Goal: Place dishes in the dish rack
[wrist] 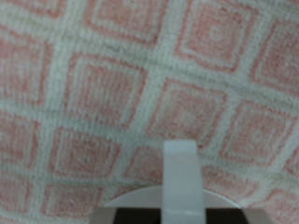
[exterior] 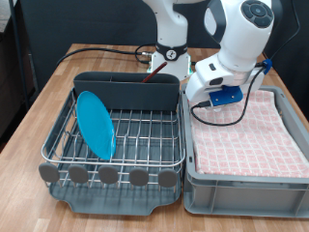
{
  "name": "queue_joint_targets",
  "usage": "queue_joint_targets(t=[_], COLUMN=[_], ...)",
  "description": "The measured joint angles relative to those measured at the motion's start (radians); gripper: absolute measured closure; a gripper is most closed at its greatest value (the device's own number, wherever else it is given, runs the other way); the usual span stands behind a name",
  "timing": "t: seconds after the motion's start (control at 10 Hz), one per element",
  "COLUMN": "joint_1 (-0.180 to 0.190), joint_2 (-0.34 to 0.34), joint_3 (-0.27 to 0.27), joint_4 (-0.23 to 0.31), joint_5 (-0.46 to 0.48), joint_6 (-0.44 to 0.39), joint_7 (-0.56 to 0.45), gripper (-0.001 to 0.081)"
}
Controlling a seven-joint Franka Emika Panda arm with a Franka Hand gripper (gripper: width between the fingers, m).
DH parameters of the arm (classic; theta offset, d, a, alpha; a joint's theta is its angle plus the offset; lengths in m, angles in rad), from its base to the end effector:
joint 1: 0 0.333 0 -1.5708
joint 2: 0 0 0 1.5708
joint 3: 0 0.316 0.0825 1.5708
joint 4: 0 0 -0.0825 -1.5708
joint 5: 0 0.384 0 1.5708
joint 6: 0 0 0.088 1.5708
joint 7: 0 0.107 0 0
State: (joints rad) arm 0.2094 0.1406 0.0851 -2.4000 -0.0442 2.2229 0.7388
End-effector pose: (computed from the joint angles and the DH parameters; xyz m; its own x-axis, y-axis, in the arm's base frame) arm 0.4417 0.1333 0.2354 0.8837 -0.4122 -0.2218 -0.3665 -0.9041 0.2197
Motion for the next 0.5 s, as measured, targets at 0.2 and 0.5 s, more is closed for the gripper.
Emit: queue_joint_targets(t=[0.2,0.5], joint_1=[0.000,0.000], joint_2=[-0.006,-0.027], joint_3=[0.001,0.001], joint_4=[0.010,0.039], joint_5=[0.011,0.017], joint_6=[-0.009,-0.071], joint_7=[0.000,0.000], gripper=[0.0735,0.0735])
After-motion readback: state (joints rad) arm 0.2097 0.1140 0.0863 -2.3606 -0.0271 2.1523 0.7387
